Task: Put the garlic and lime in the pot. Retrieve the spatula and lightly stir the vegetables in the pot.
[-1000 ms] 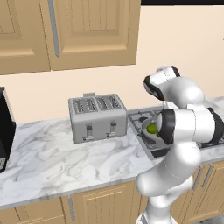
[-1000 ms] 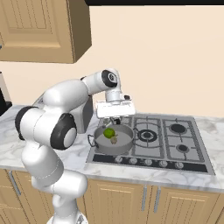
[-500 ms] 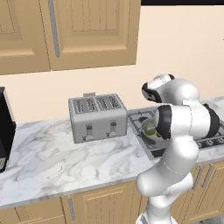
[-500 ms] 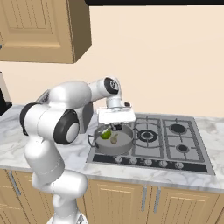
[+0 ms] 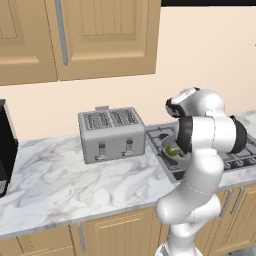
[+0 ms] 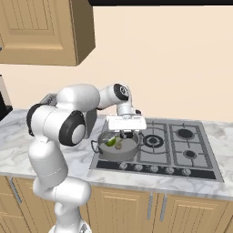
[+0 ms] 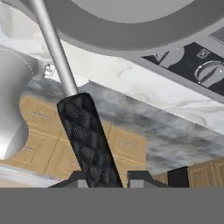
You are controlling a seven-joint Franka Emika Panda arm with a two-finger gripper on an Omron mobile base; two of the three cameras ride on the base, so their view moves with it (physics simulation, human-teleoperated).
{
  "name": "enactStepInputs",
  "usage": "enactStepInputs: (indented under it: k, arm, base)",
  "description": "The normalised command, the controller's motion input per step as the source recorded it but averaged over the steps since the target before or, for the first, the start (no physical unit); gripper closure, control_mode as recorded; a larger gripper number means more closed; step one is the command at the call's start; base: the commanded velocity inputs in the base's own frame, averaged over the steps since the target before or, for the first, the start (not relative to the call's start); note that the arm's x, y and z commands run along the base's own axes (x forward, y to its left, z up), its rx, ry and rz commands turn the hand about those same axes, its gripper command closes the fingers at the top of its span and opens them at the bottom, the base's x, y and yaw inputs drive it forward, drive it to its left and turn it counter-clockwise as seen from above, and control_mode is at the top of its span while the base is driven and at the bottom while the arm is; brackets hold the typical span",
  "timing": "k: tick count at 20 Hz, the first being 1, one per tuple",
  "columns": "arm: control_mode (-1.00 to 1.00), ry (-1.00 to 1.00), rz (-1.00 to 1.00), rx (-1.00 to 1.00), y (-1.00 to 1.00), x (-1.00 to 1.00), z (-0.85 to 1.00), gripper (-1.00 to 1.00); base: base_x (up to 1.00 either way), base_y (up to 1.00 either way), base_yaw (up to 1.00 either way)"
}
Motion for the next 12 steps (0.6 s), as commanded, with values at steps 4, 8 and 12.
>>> enactStepInputs:
  k: [4, 8, 12]
  arm:
    - [-1.00, 0.21, -0.05, -0.02, -0.76, -0.05, 0.00, 1.00]
    - [-1.00, 0.16, -0.04, -0.01, -0.68, -0.11, 0.07, 1.00]
    - [-1.00, 0.08, -0.01, 0.00, -0.45, -0.03, 0.29, 1.00]
  base:
    - [0.00, 0.00, 0.00]
    - [0.00, 0.00, 0.00]
    - [0.00, 0.00, 0.00]
